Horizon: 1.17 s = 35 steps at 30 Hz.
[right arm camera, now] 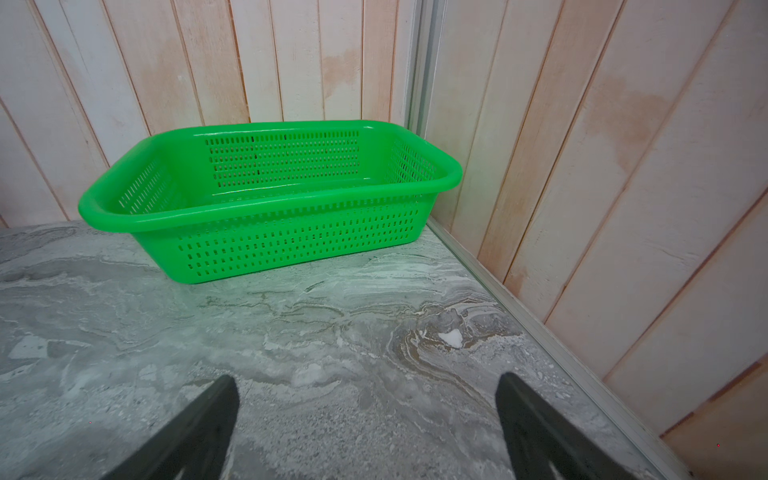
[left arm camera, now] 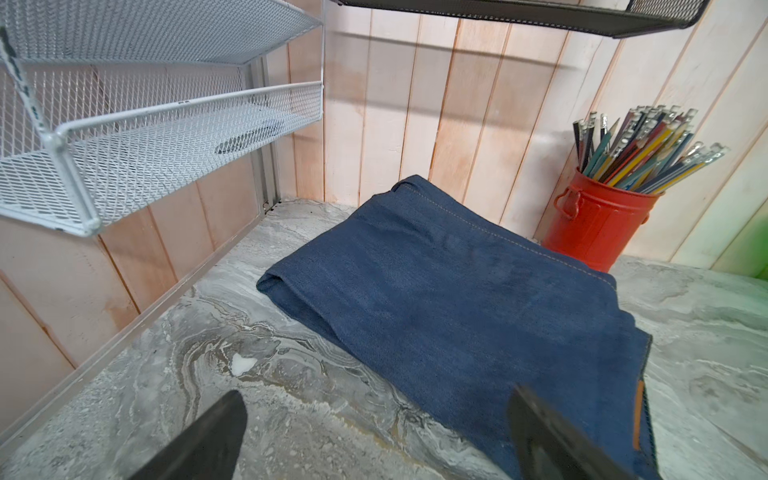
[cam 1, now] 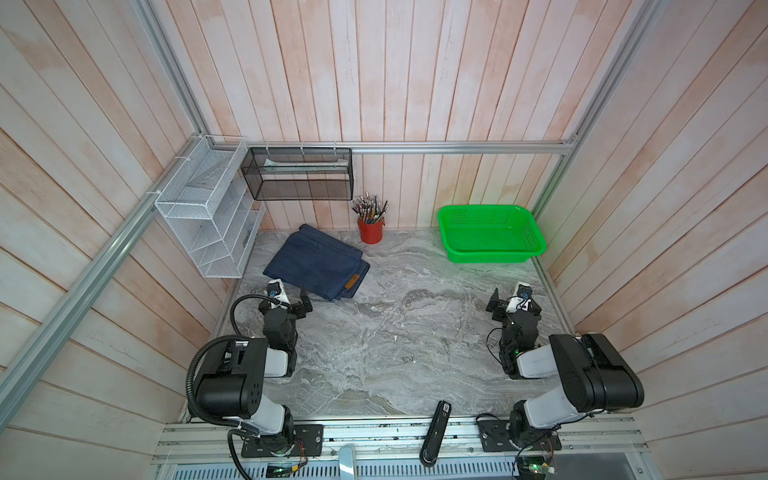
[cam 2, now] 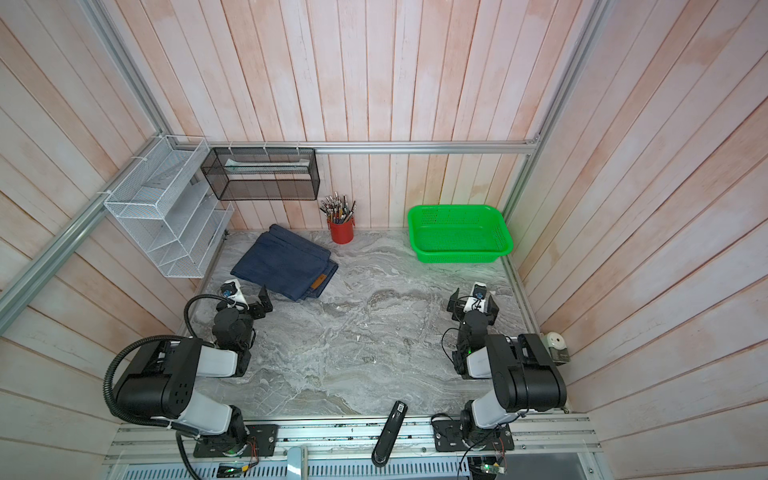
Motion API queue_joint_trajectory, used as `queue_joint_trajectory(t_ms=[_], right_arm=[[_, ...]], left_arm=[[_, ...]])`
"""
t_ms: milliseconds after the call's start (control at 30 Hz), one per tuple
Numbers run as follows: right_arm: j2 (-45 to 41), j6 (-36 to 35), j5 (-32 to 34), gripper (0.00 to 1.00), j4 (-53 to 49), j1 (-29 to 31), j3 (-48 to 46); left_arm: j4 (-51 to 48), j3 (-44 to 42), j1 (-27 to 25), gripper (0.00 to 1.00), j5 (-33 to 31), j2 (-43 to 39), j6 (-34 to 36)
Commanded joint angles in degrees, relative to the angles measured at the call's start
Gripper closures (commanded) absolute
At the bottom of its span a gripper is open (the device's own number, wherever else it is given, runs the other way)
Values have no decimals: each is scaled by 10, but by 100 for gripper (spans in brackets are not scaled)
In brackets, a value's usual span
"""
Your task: Fold and stack the trousers
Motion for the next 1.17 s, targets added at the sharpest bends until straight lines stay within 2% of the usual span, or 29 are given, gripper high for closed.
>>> queue_joint_trajectory(t_ms=[0, 1133], right_arm=[[-3, 4, -4, 2, -7, -3, 8], [-5, 10, -19, 2, -18, -12, 12]], left_arm=[[-10, 2, -1, 0, 4, -3, 8], [-10, 6, -10, 0, -12, -2, 24]])
